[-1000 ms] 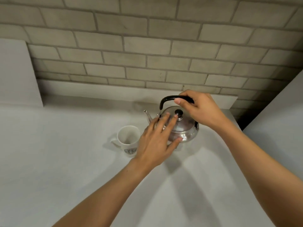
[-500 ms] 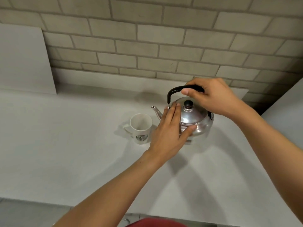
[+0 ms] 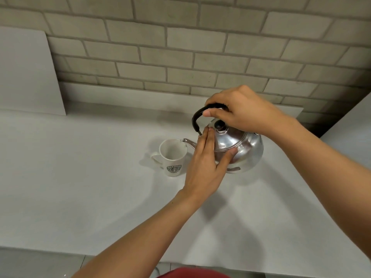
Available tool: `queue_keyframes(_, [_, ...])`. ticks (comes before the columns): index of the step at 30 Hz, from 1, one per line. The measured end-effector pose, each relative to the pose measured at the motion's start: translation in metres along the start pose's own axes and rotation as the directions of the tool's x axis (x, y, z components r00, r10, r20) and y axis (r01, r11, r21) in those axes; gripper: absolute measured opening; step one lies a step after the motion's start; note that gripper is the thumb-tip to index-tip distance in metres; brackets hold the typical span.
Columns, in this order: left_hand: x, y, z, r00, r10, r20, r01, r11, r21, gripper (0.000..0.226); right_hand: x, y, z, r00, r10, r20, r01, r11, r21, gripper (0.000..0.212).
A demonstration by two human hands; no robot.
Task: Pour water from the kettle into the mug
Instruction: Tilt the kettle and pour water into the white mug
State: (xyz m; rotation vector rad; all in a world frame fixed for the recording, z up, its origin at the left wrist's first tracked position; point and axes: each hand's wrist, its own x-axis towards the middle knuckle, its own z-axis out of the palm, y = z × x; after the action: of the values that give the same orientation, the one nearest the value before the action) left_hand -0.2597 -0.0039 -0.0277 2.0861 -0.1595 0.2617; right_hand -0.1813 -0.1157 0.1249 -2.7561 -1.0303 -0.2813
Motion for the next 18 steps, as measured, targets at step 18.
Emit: queue_keyframes(18, [0.003, 0.005, 0.01, 0.994, -0.09, -0.061, 0.072, 0.966, -0.247, 0.08, 0.024, -0.024, -0.01, 0.983, -0.059, 0.175, 0.078, 0.991, -0.107, 0.039])
